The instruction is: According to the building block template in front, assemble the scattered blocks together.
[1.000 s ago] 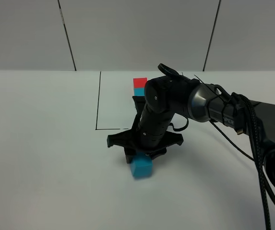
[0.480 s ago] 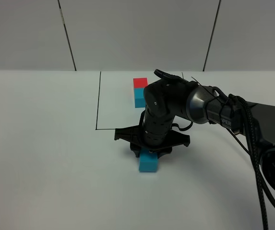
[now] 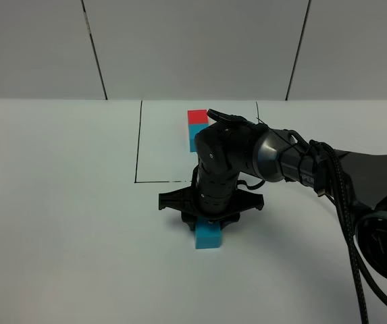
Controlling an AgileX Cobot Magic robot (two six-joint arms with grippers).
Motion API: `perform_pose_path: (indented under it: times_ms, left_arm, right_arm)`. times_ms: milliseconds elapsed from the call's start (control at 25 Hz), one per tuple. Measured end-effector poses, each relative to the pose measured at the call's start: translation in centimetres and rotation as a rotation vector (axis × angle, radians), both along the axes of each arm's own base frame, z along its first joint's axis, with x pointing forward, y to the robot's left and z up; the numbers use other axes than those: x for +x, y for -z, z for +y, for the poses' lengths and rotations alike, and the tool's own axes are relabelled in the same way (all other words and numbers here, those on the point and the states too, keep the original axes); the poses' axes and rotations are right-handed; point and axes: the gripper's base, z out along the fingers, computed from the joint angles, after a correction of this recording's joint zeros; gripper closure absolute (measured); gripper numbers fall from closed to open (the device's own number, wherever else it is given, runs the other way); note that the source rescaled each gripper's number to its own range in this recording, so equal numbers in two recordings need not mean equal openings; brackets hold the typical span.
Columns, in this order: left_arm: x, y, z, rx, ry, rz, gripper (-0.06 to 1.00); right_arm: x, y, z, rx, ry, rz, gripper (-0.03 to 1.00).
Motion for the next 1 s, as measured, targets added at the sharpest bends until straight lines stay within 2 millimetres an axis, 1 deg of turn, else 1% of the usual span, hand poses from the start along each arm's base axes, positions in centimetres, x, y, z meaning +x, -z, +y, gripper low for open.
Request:
perform_pose_path:
  times_ms: [280, 360, 400, 440, 520, 640, 680, 880, 920, 1000]
  left_arm:
    - [0.0, 0.0, 0.0, 0.0, 0.0, 0.0, 0.33]
    - [0.0, 0.0, 0.0, 0.0, 0.0, 0.0, 0.33]
    - [0.0, 0.0, 0.0, 0.0, 0.0, 0.0, 0.33]
    - [0.0, 0.0, 0.0, 0.0, 0.0, 0.0, 0.33]
    - [0.0, 0.0, 0.0, 0.0, 0.0, 0.0, 0.33]
    - [0.0, 0.0, 0.0, 0.0, 0.0, 0.0, 0.33]
    - [0.0, 0.0, 0.0, 0.0, 0.0, 0.0, 0.33]
    - [0.0, 0.0, 0.0, 0.0, 0.0, 0.0, 0.33]
    - [0.0, 0.0, 0.0, 0.0, 0.0, 0.0, 0.33]
    - [0.0, 0.0, 0.0, 0.0, 0.0, 0.0, 0.33]
  right_arm:
    - [-0.1, 0.0, 0.1, 0.012, -0.032, 0.009, 0.96]
    - [-0.1, 0.1, 0.2, 0.011, -0.032, 0.013, 0.92]
    - [-0.2, 0.1, 0.2, 0.012, -0.03, 0.018, 0.84]
    - [-0.2, 0.1, 0.2, 0.012, -0.03, 0.021, 0.73]
    - [-0.2, 0.0, 0.2, 0.01, -0.033, 0.019, 0.44]
    - [-0.2, -0.9, 0.0, 0.006, -0.043, -0.007, 0.01]
    - [-0.1, -1.4, 0.0, 0.007, -0.047, -0.02, -0.03]
    - [-0.2, -5.6, -0.5, 0.044, -0.058, -0.094, -0.03]
    - [0.0, -6.7, -1.1, 0.055, -0.057, -0.115, -0.03]
    - [0.7, -8.2, -2.7, 0.065, -0.029, -0.14, -0.03]
